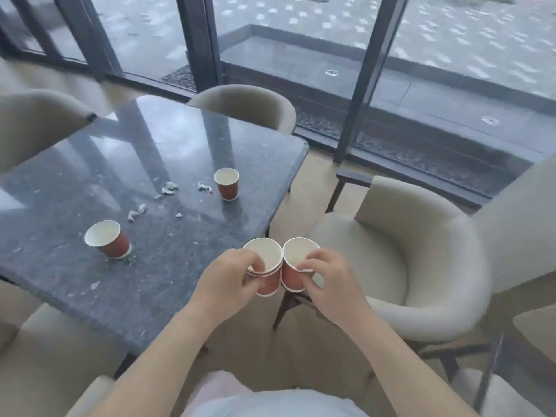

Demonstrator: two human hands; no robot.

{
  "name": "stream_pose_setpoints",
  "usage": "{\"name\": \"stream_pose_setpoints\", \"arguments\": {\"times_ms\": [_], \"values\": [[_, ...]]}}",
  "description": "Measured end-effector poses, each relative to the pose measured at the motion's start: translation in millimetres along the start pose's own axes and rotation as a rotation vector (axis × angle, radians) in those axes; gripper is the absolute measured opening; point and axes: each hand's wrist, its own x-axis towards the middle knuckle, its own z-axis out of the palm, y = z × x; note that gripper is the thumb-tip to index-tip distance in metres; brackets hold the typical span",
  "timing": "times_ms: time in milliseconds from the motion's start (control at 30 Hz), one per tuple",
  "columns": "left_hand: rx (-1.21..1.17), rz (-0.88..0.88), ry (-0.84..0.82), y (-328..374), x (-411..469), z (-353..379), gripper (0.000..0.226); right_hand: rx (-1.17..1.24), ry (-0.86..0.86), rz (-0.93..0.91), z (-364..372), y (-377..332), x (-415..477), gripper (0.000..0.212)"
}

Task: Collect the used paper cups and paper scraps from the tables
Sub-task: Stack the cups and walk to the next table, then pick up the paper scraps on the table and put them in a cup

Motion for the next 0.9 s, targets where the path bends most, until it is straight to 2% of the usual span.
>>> {"name": "stream_pose_setpoints", "arguments": {"times_ms": [233,367,700,900], "values": [[0.076,-0.242,0.166,-53,-19,-43,0.018,0.111,-0.212,-0.230,65,-36,70,0.017],[0.080,-0.322,0.202,-86,-27,-62,0.018,0.141,-0.266,-0.280,97,-59,91,0.017],[0.131,-0.345,0.116,-159,-18,-64,0.012,0.045,-0.352,-0.267,158,-77,117,0.020],[0.225,-0.302,-0.001,-178,-2,-60,0.009,-0.071,-0.511,-0.265,177,-79,137,0.019]]}}
